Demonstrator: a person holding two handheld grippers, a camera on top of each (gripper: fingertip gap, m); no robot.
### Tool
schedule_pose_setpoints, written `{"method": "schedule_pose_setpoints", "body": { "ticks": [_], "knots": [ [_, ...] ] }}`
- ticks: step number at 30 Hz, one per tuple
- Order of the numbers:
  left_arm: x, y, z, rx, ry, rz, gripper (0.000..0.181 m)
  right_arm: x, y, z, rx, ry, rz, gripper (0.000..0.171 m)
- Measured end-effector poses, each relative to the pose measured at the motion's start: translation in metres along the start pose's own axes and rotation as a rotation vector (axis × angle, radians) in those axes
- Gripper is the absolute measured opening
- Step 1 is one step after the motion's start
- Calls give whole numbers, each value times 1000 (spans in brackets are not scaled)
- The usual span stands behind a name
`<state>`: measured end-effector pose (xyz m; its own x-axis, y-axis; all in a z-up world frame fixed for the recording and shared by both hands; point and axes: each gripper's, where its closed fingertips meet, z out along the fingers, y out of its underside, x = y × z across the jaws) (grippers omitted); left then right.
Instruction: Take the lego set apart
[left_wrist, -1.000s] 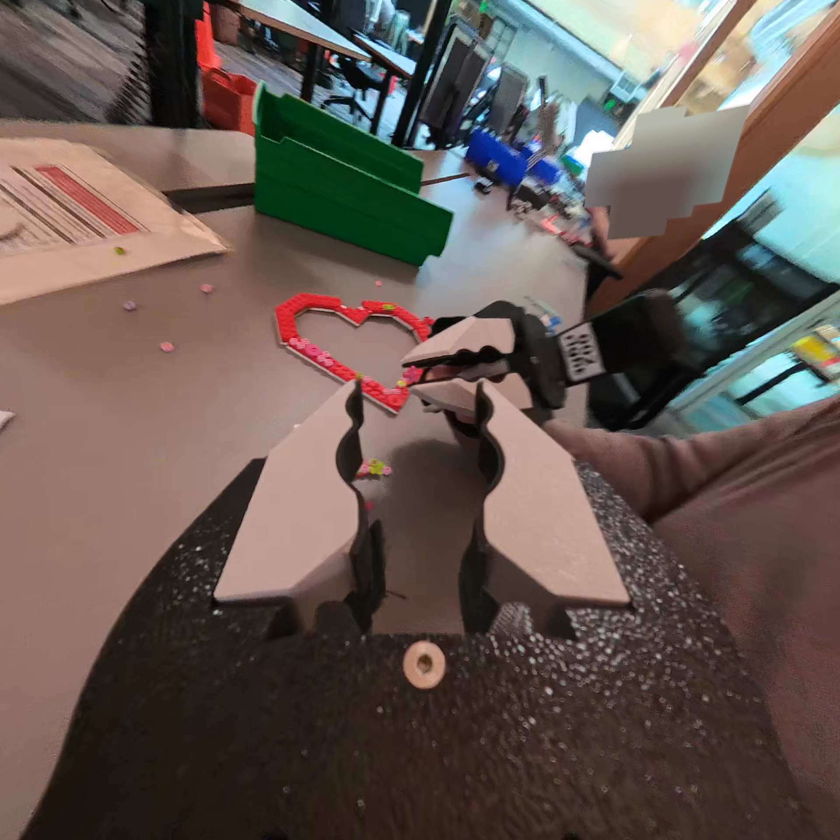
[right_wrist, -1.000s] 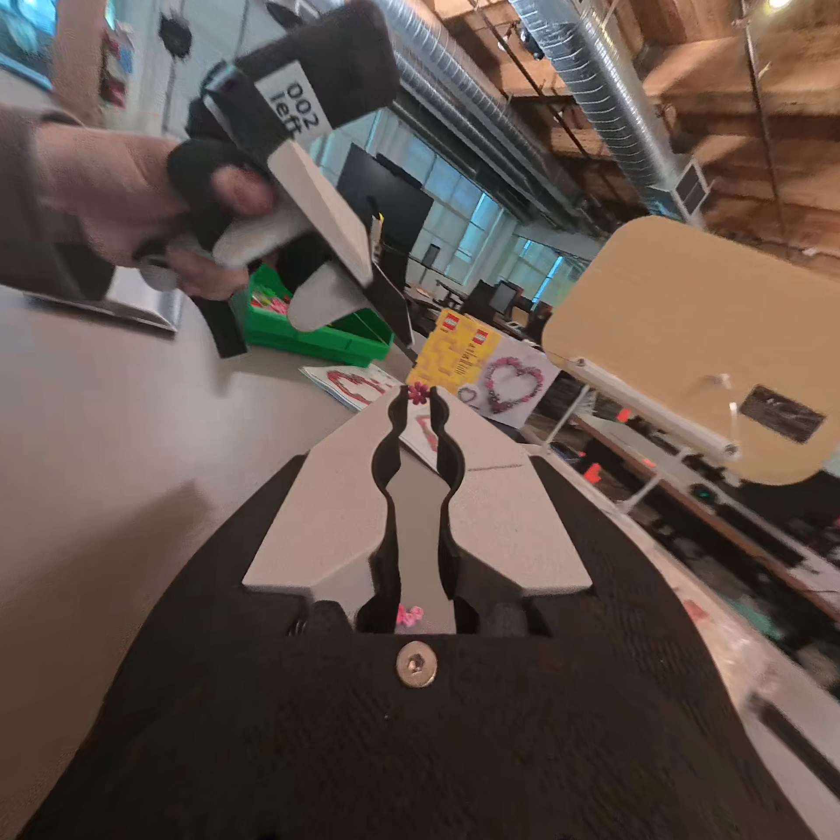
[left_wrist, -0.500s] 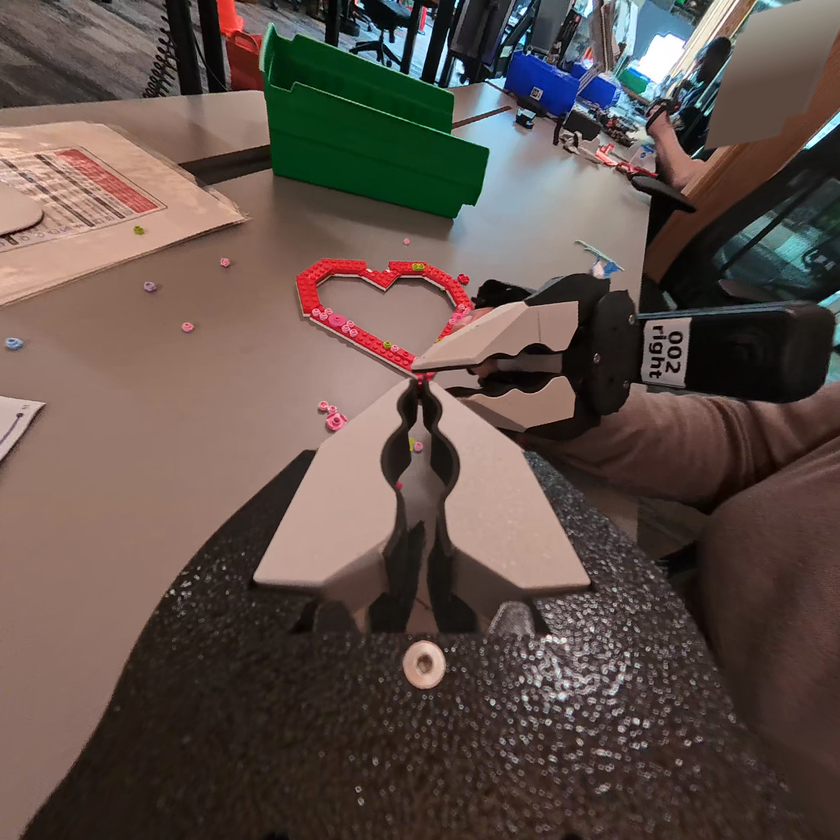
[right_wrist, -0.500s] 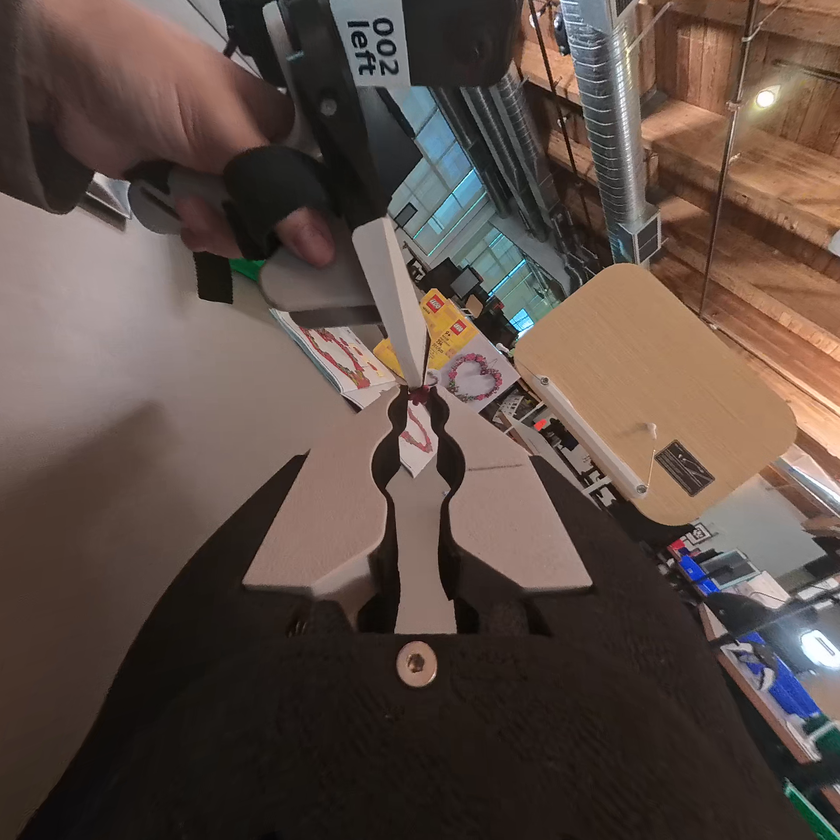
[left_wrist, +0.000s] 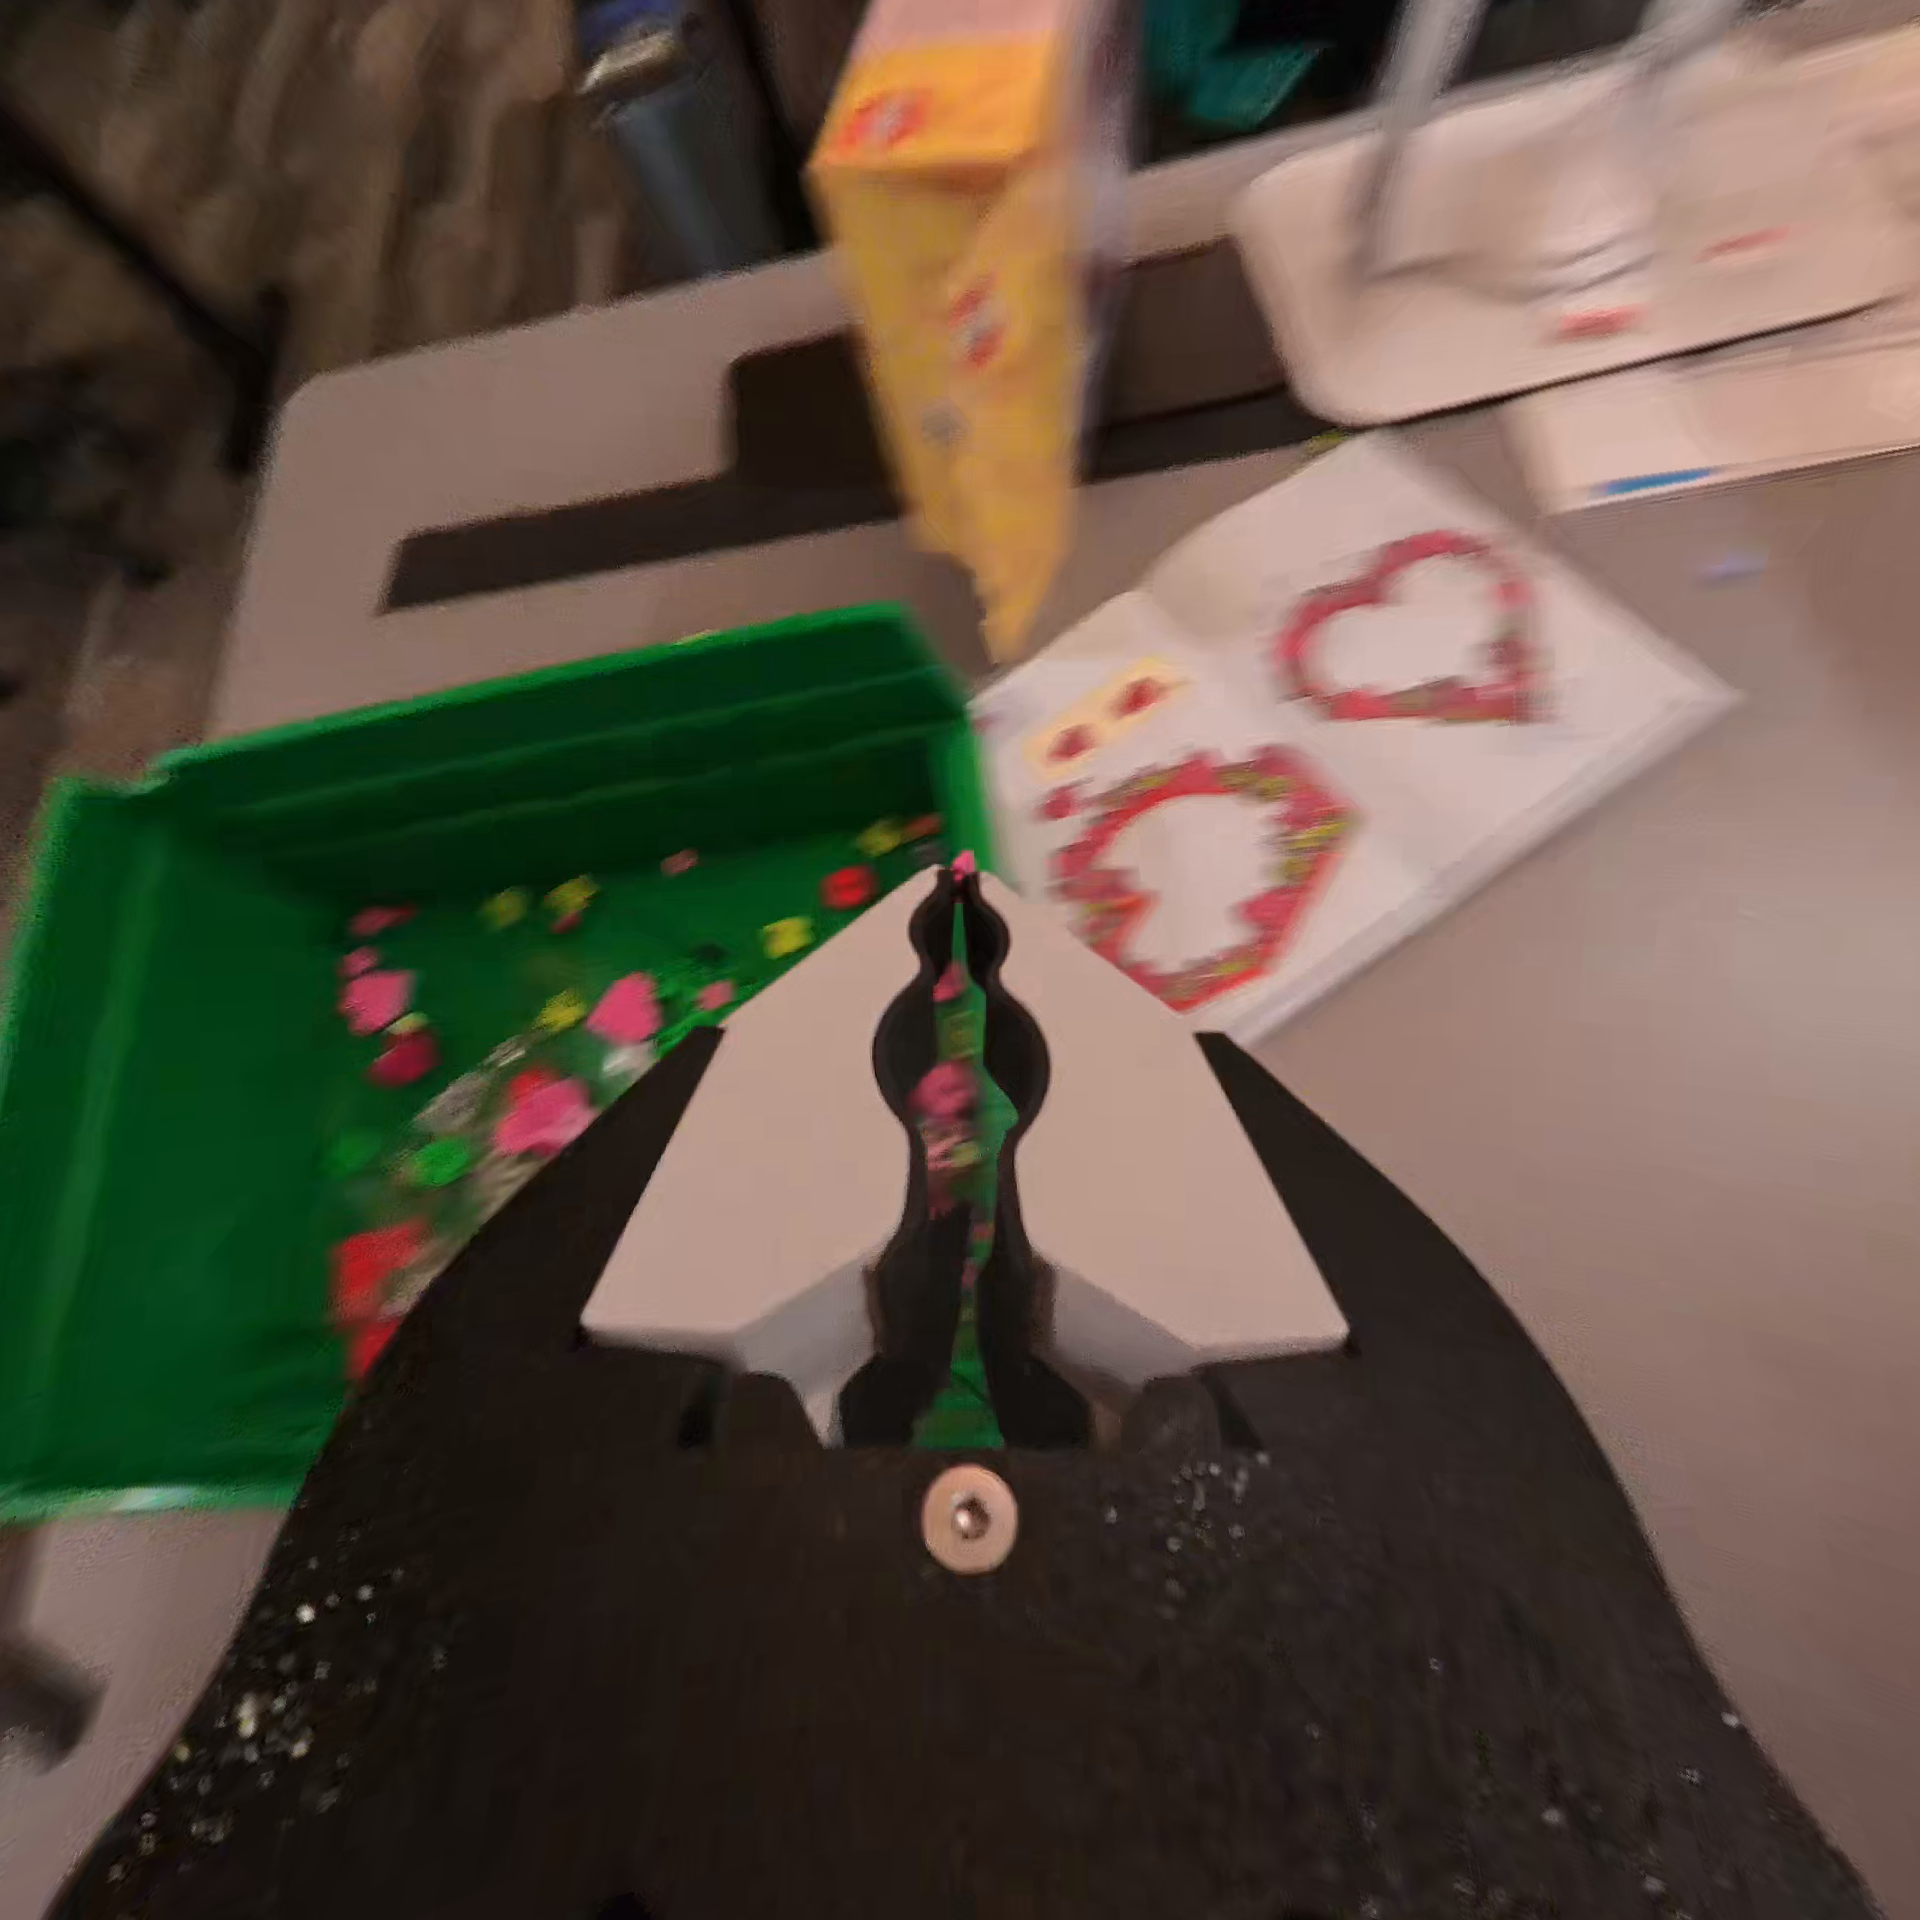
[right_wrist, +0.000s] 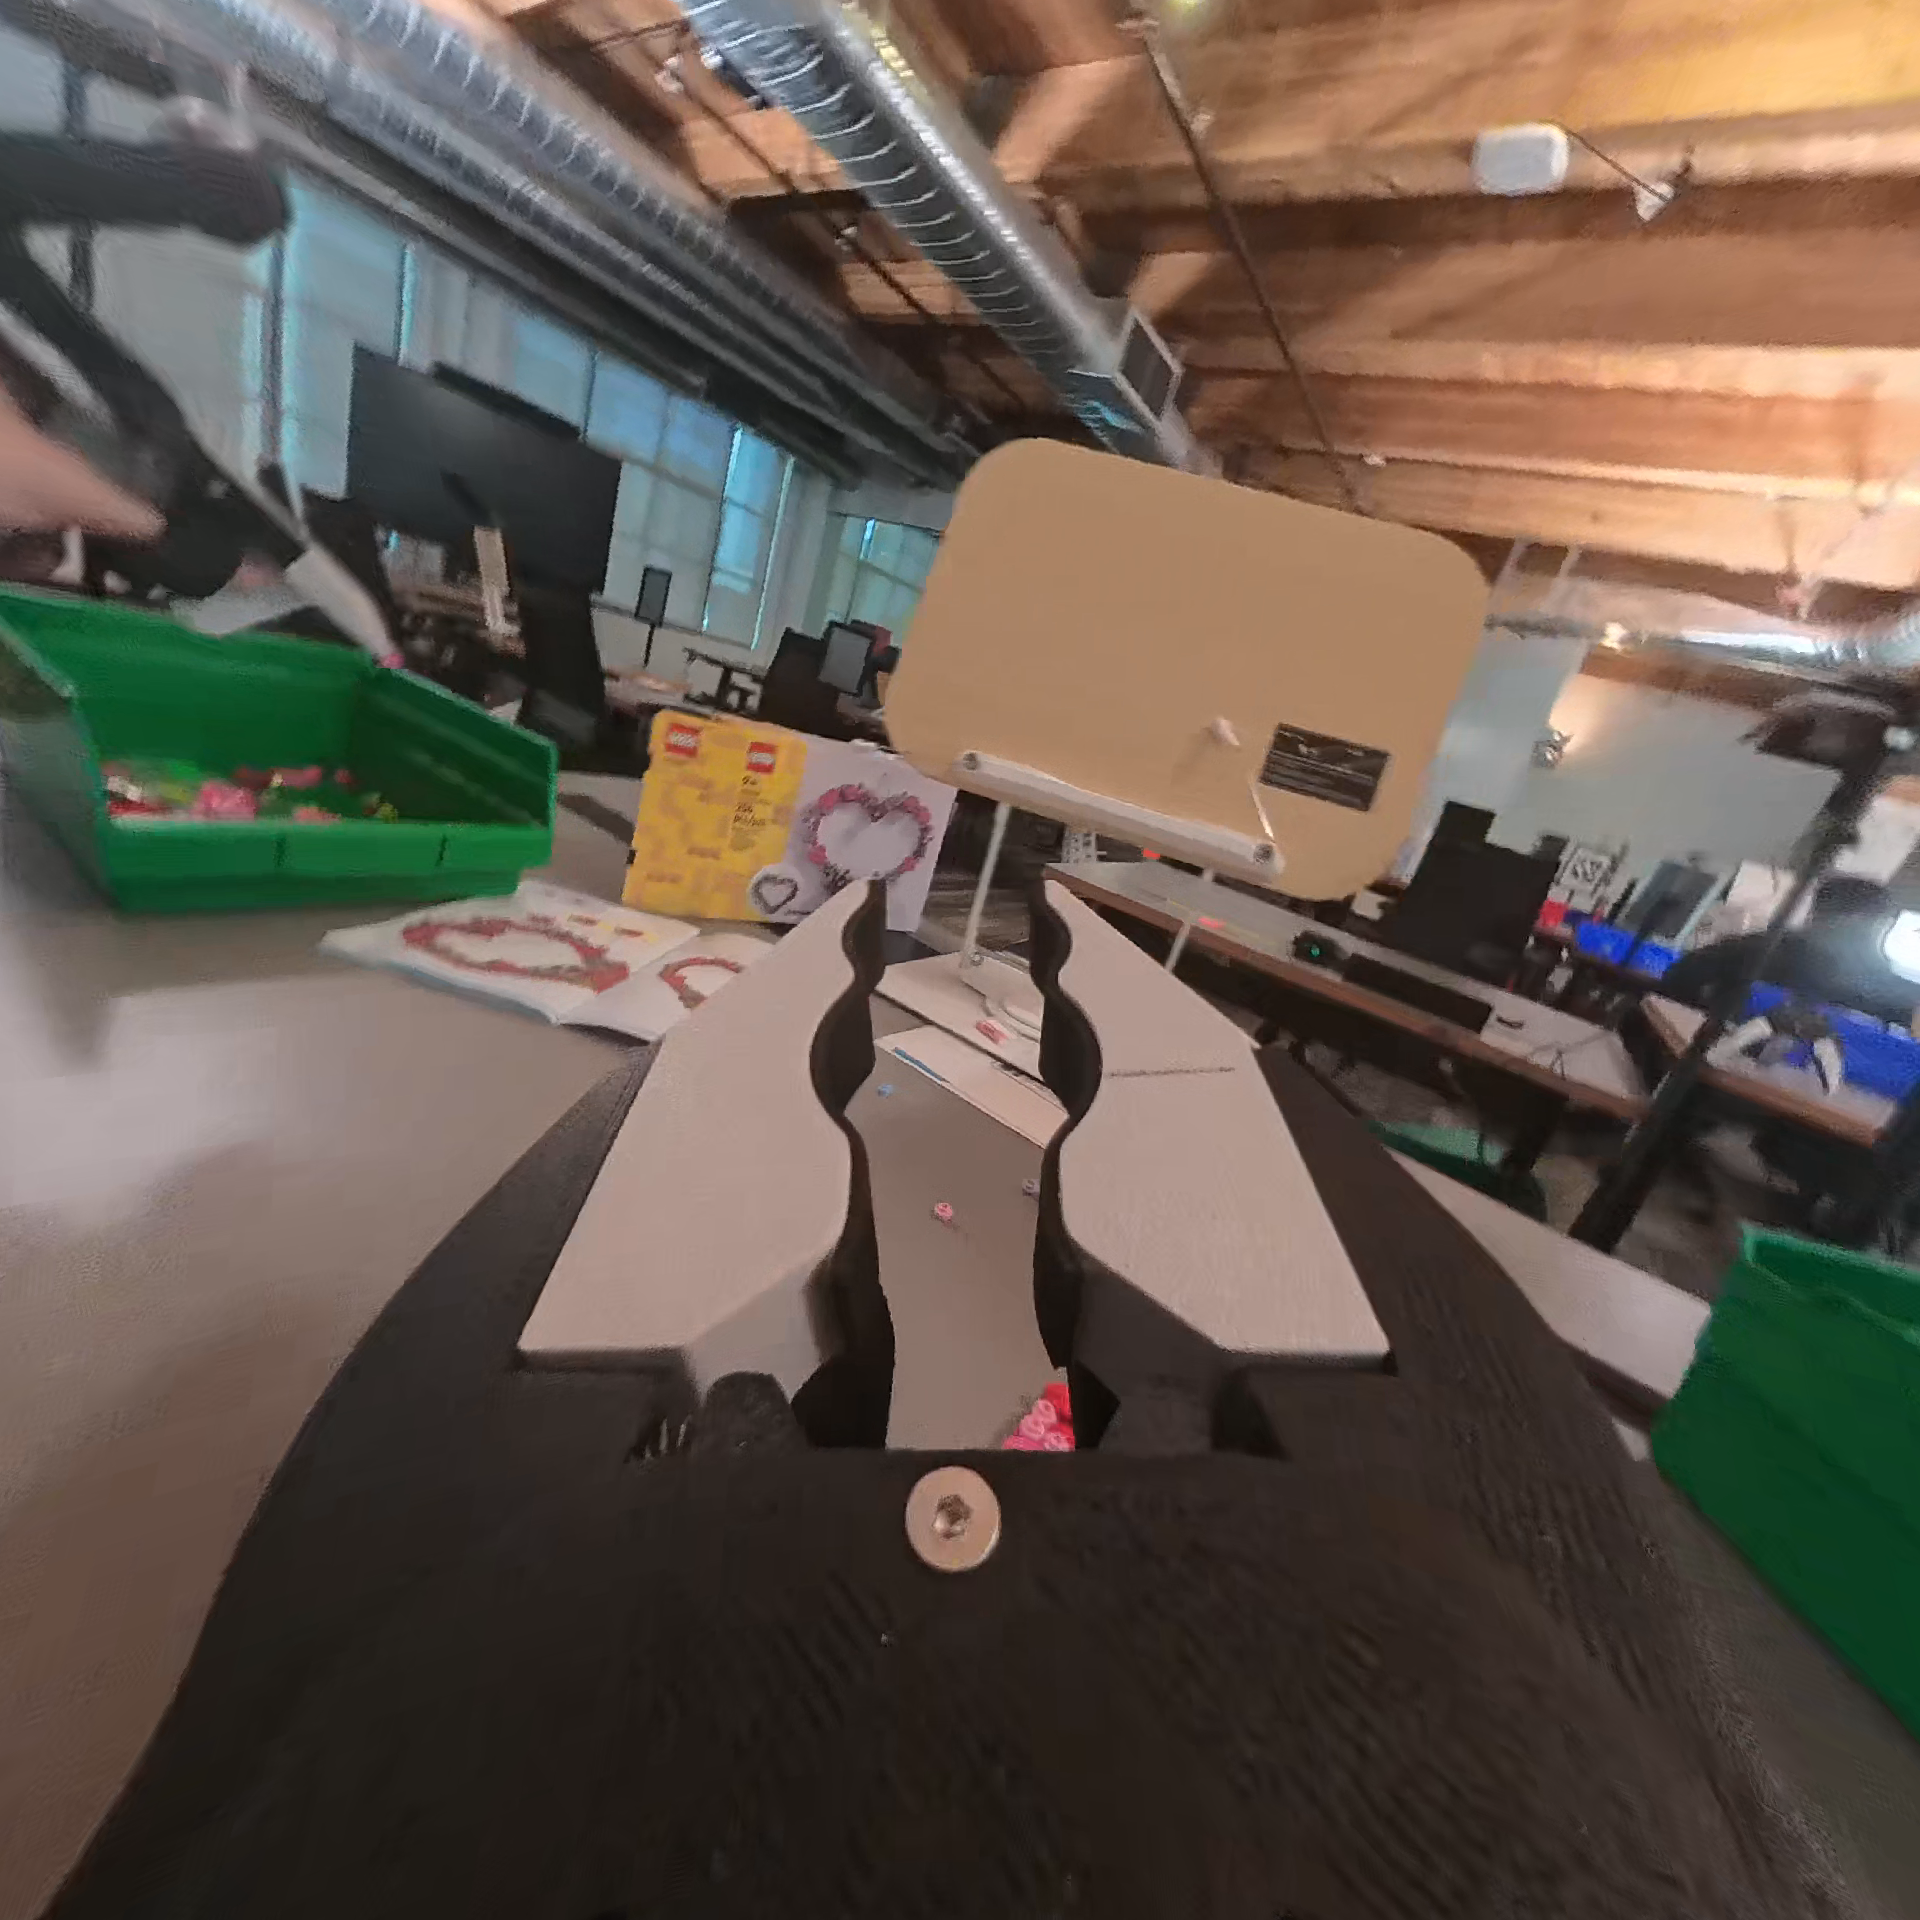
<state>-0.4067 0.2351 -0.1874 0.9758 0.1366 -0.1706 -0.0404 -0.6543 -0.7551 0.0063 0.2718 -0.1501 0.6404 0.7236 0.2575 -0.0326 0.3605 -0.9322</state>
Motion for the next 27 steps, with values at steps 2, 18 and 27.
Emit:
{"method": "schedule_pose_setpoints", "body": {
  "ticks": [2, 18, 27],
  "knots": [
    [-50, 16, 9, -124, -121, -14, 38, 17, -1, -5, 8, 41, 59, 26],
    [-94, 61, 31, -311, 10, -454, 138, 30, -5, -11, 32, 78, 118, 22],
    [-47, 28, 24, -206, 163, -381, 130, 39, -8, -15, 28, 118, 63, 22]
  ]
}}
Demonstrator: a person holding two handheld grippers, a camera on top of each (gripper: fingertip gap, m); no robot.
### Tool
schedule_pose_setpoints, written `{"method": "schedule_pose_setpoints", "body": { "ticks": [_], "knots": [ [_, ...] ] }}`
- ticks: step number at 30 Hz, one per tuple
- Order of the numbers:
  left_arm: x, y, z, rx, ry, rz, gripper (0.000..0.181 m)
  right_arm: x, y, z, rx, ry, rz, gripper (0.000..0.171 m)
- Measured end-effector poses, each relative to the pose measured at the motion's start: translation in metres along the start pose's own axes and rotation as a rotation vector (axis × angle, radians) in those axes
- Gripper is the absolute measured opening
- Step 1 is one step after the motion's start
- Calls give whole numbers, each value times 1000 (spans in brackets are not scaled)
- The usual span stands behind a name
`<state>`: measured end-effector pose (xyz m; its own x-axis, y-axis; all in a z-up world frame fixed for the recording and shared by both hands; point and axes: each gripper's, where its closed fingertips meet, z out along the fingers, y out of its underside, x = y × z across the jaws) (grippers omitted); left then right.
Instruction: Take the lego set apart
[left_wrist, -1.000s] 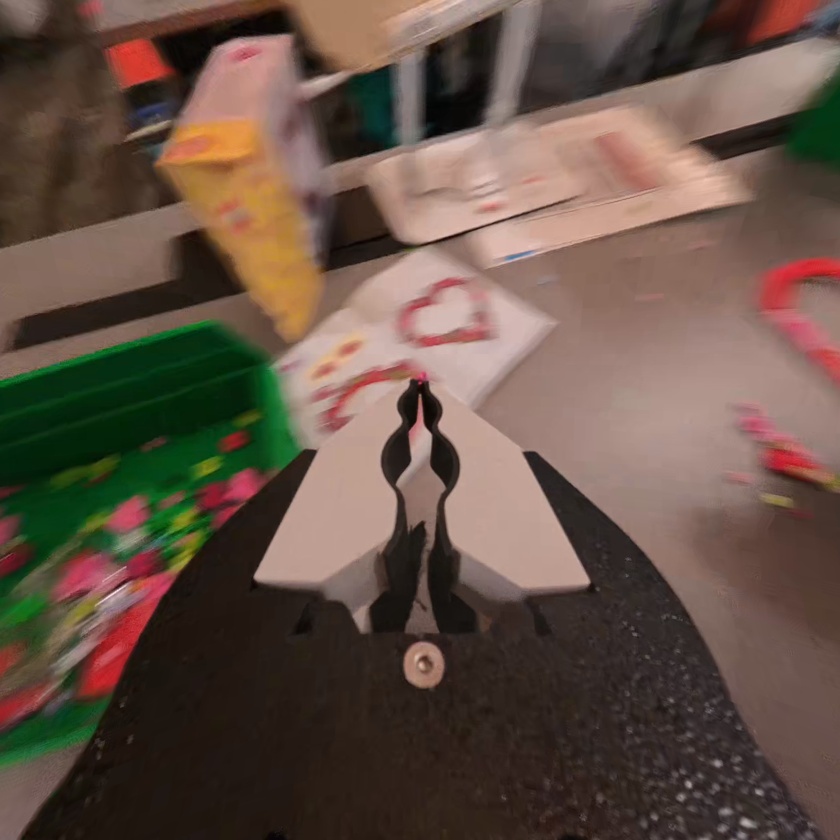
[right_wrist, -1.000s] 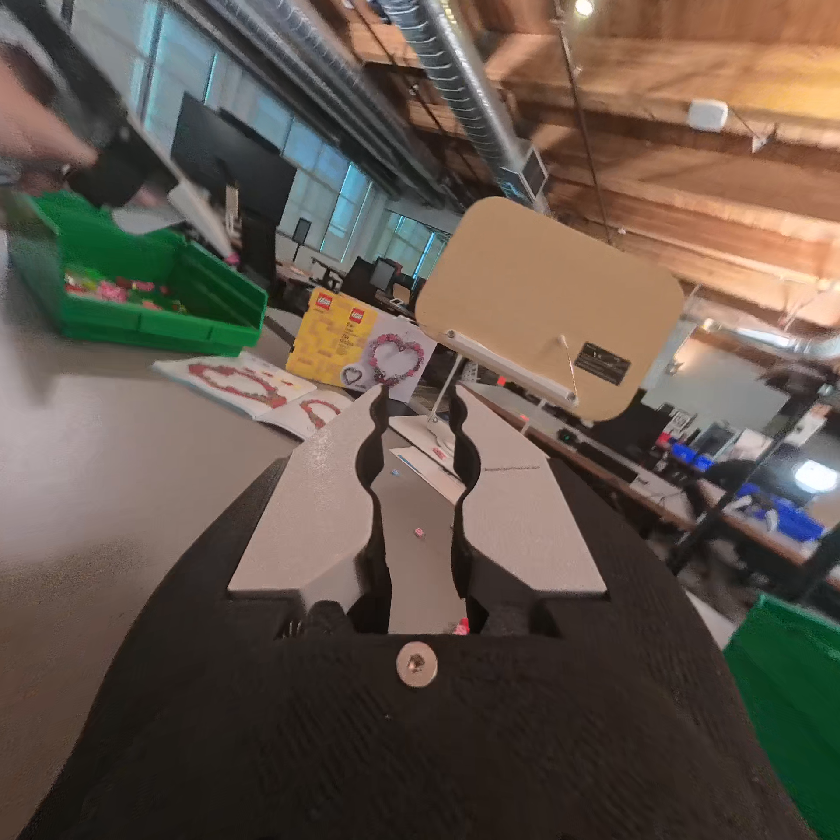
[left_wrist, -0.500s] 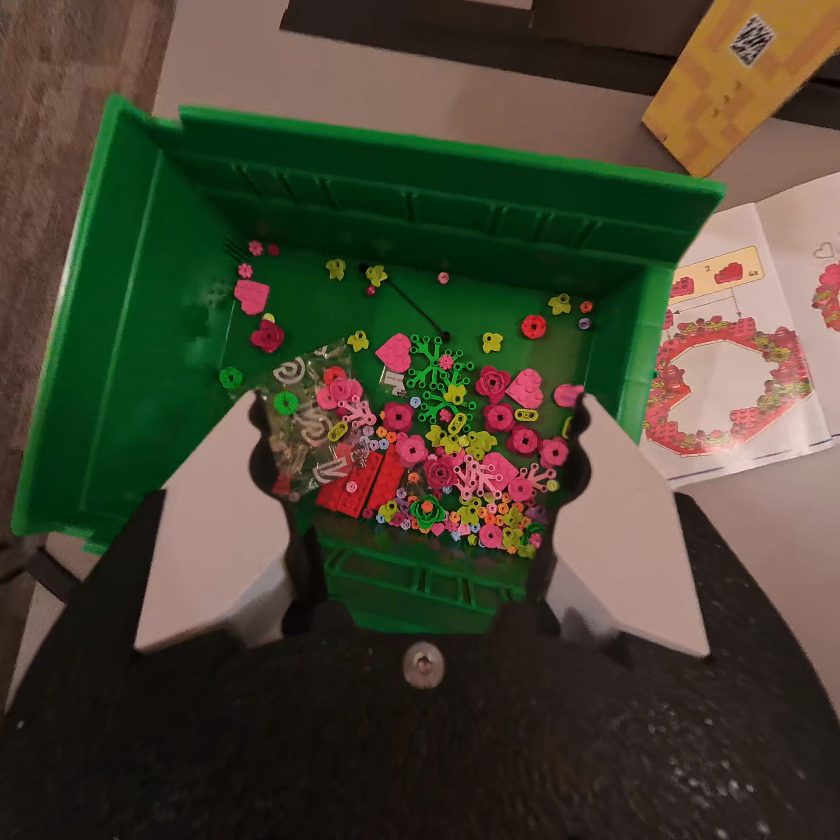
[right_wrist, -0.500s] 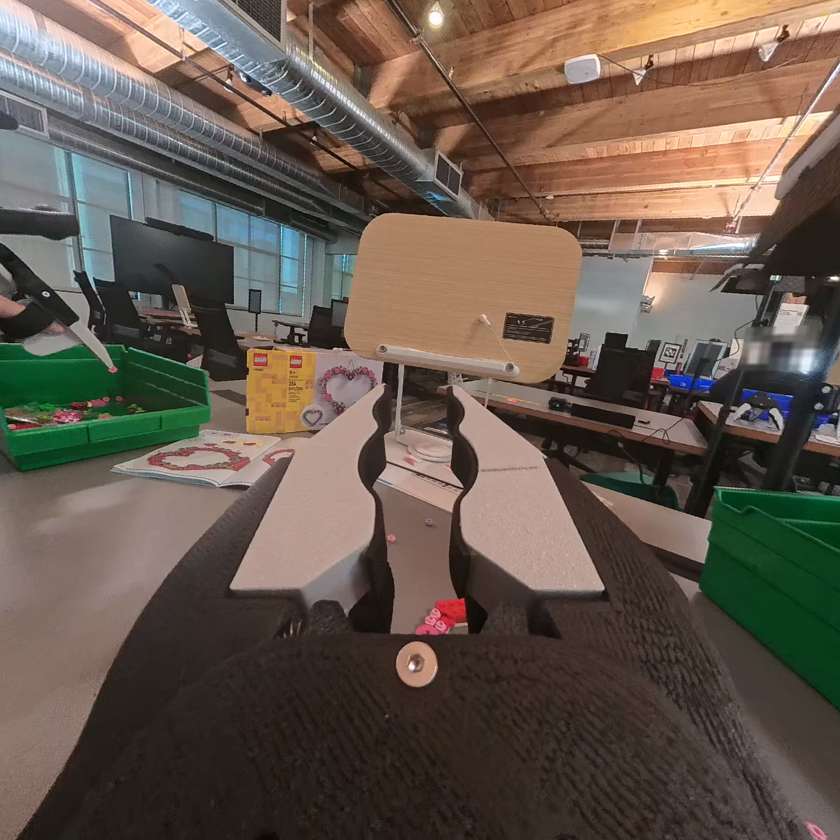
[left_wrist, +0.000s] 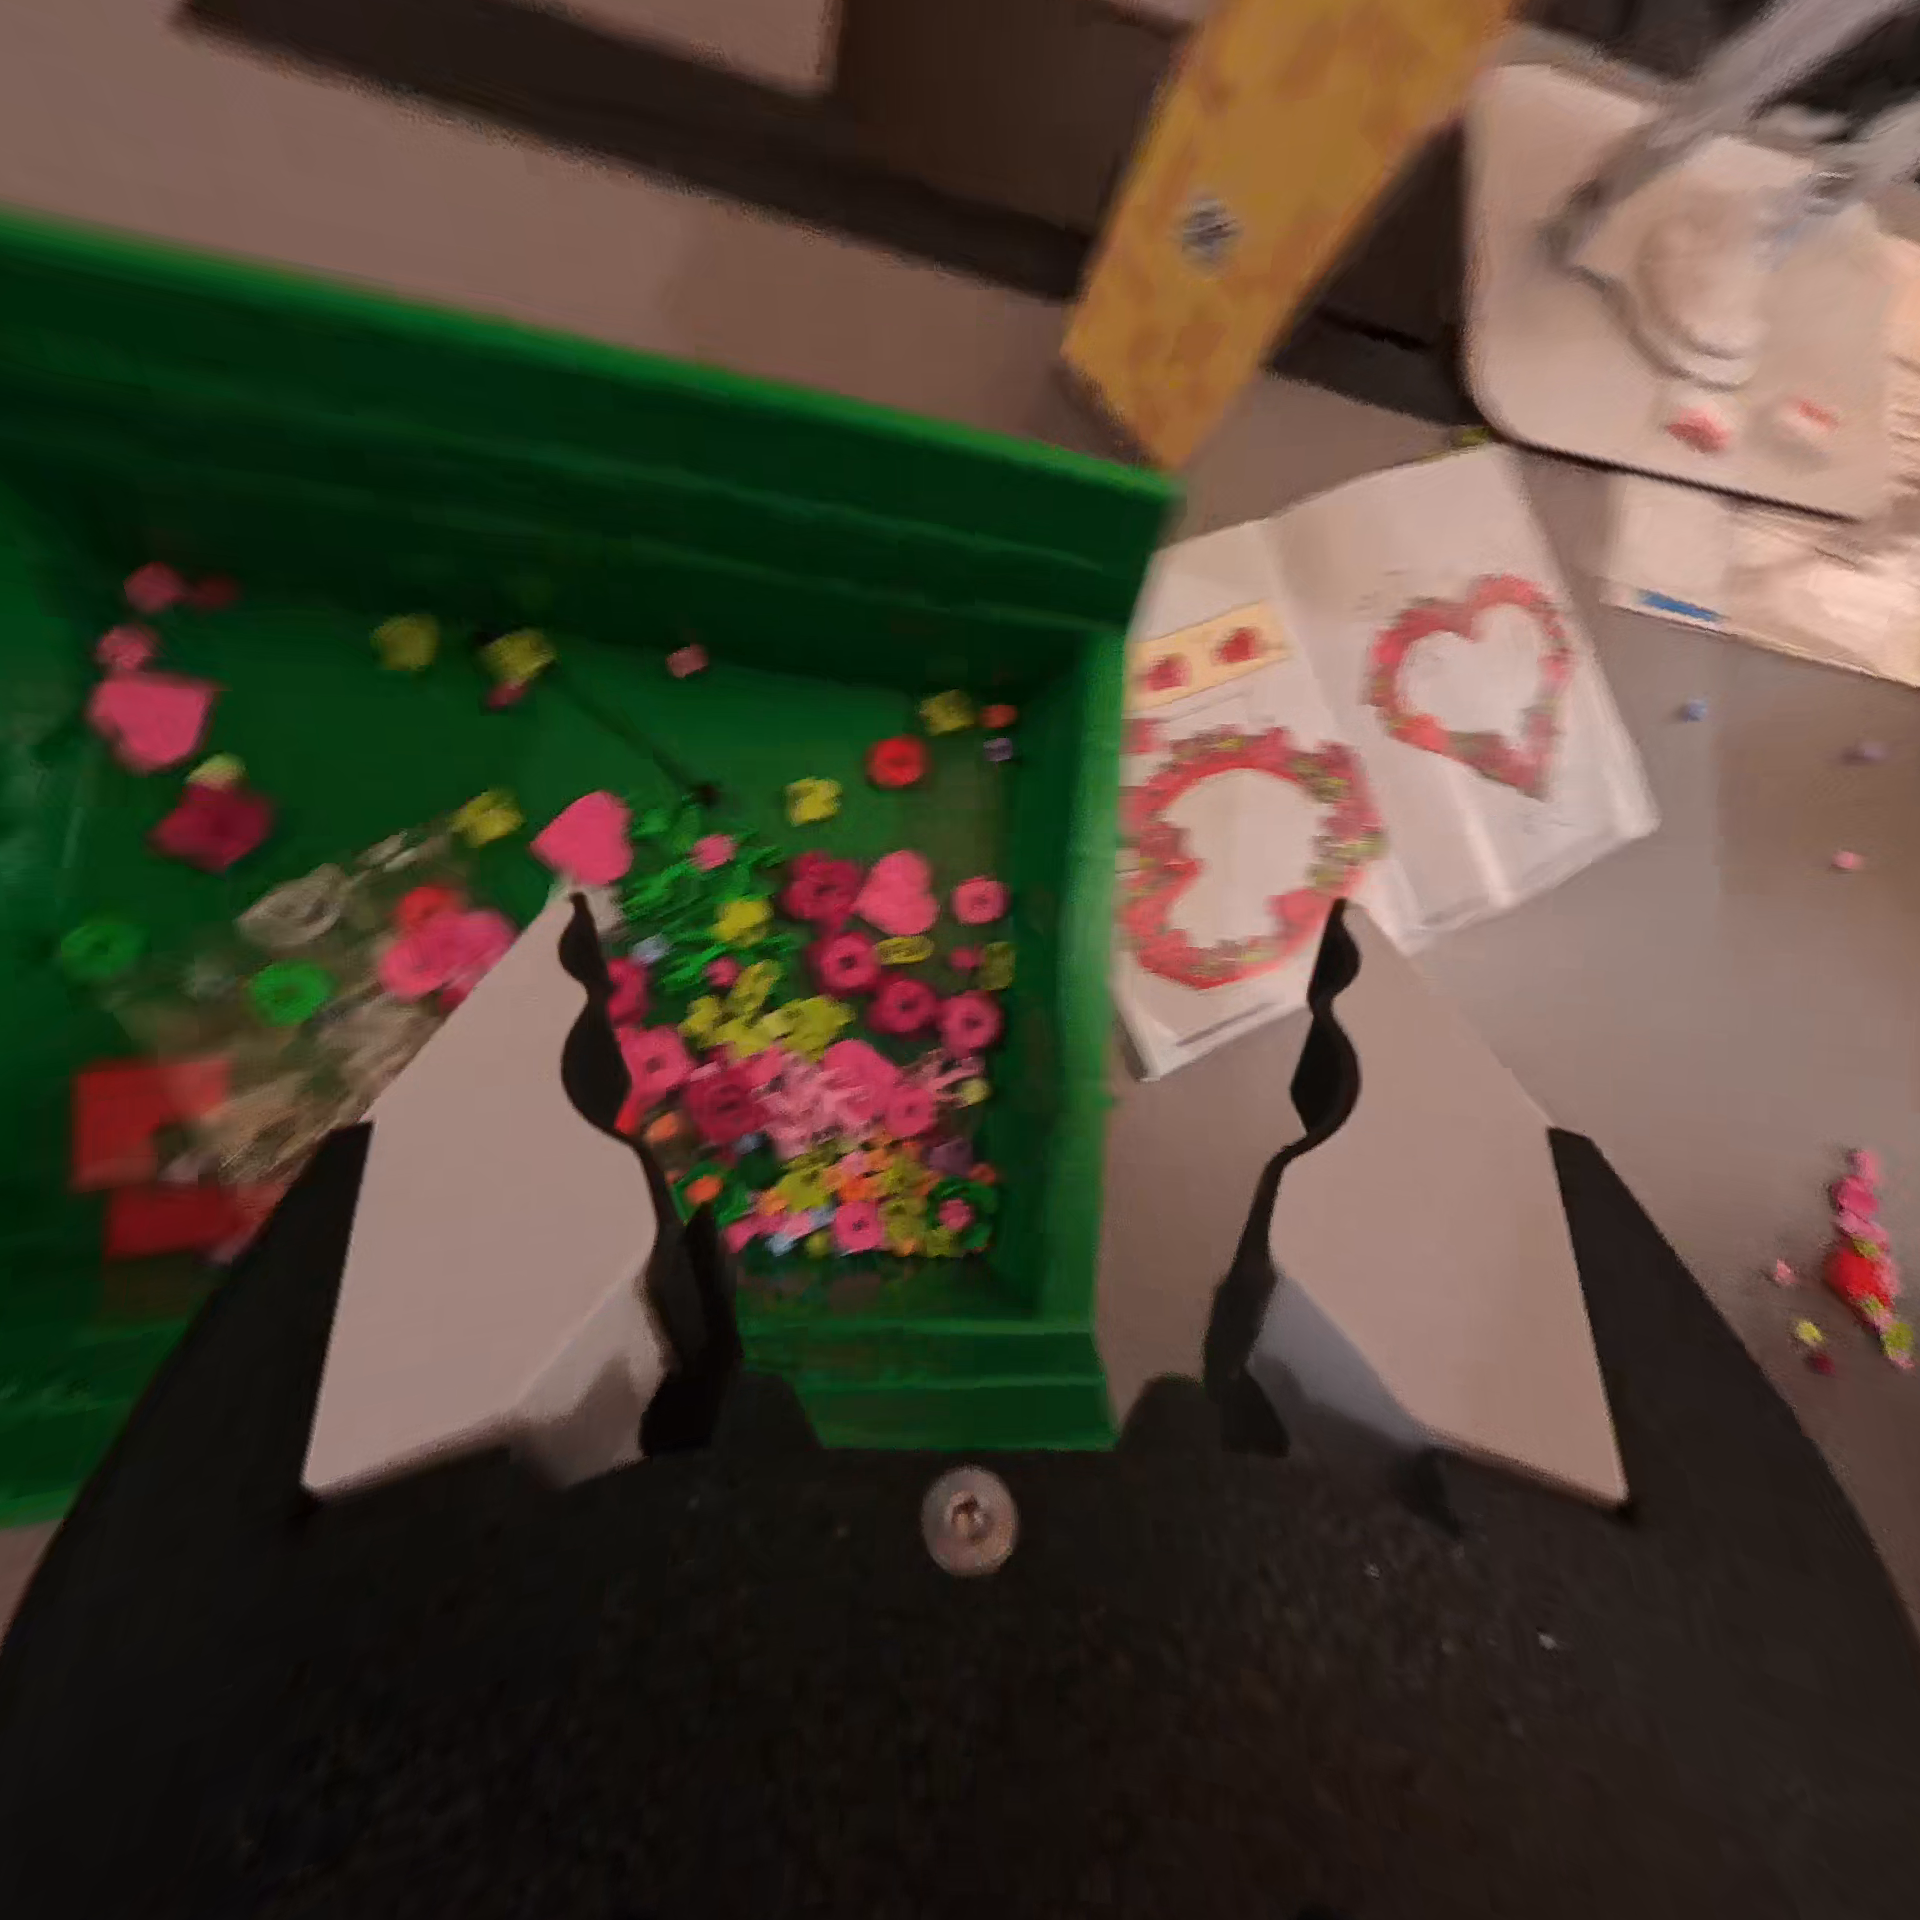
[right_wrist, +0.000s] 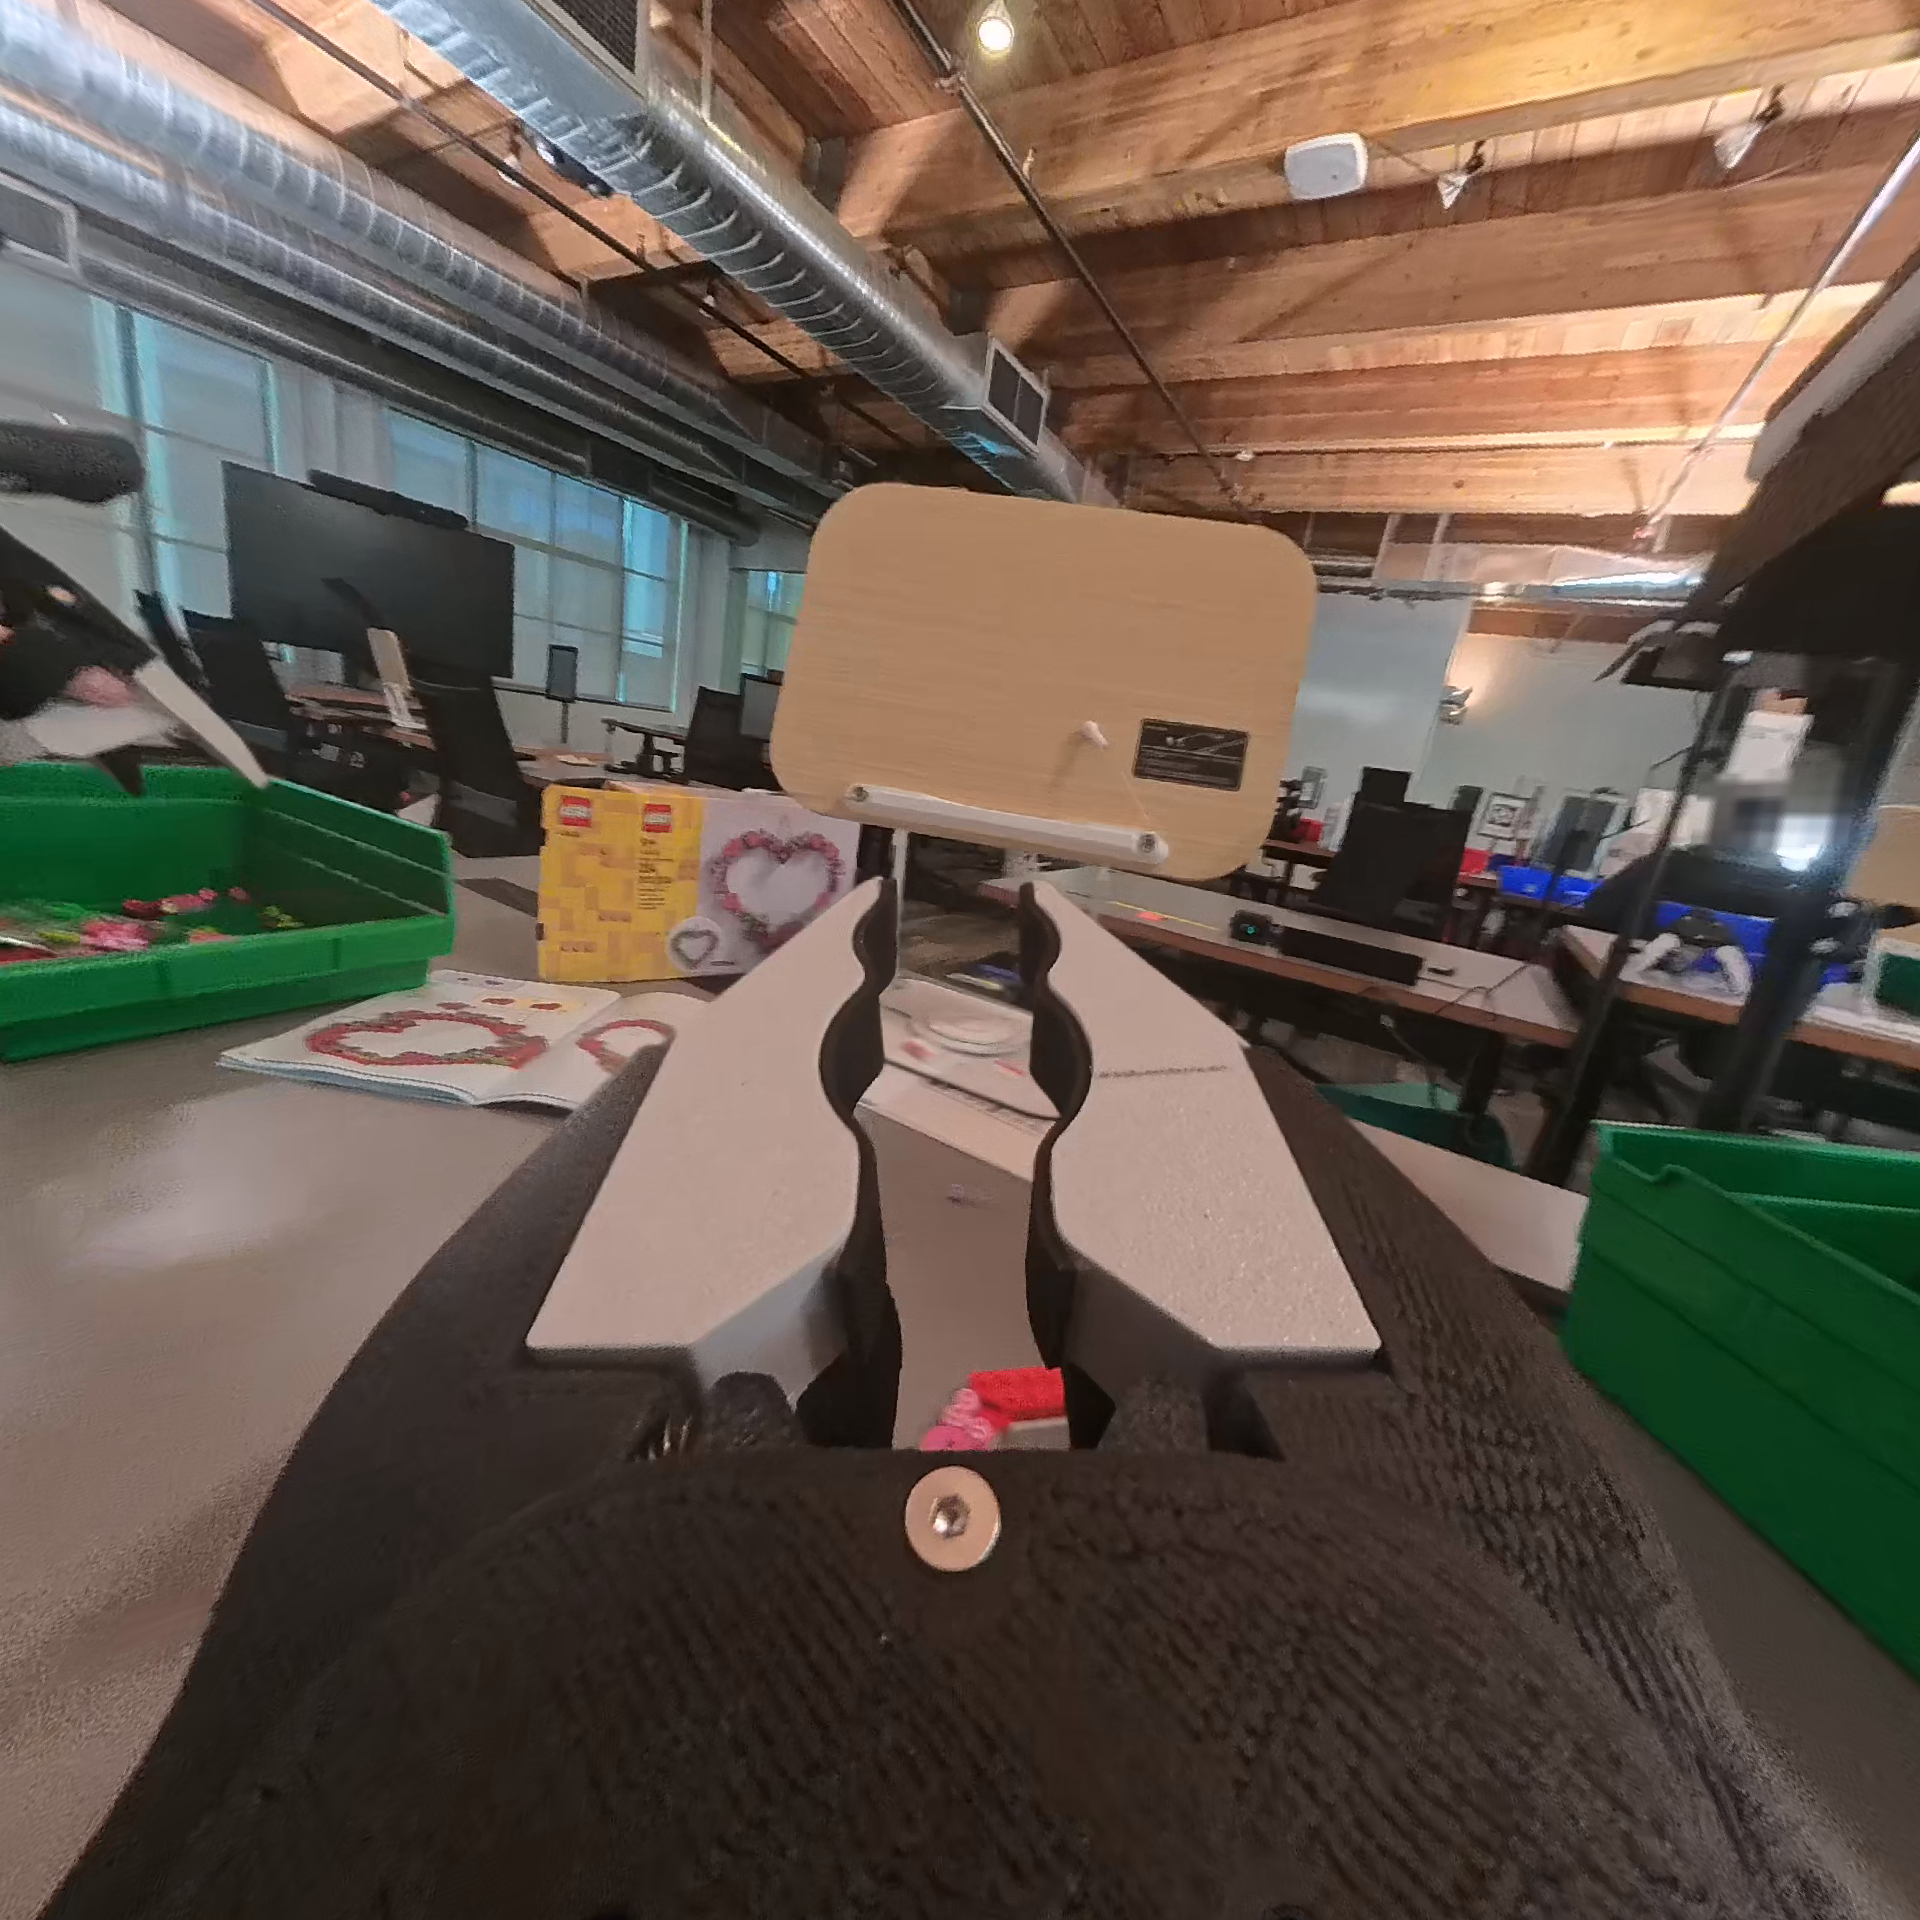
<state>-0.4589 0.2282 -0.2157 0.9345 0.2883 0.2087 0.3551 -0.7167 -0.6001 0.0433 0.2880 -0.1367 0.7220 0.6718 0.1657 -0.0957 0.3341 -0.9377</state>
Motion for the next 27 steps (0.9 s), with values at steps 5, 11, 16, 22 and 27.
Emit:
{"method": "schedule_pose_setpoints", "body": {
  "ticks": [5, 11, 16, 22, 27],
  "knots": [
    [145, 17, 11, 29, 300, 332, 111, 56, 15, -26, -84, 196, -416, 23],
    [294, 74, 47, 68, 618, 641, 89, 127, 38, -70, -141, 291, -752, 29],
    [371, 94, 84, 210, 757, 819, 108, 145, 44, -78, -68, 194, -650, 50],
    [403, 109, 73, 287, 957, 752, 136, 149, 56, -71, -34, 143, -490, 64],
    [385, 124, 45, 509, 863, 969, 158, 160, 56, -61, -10, 201, -429, 114]
  ]
}}
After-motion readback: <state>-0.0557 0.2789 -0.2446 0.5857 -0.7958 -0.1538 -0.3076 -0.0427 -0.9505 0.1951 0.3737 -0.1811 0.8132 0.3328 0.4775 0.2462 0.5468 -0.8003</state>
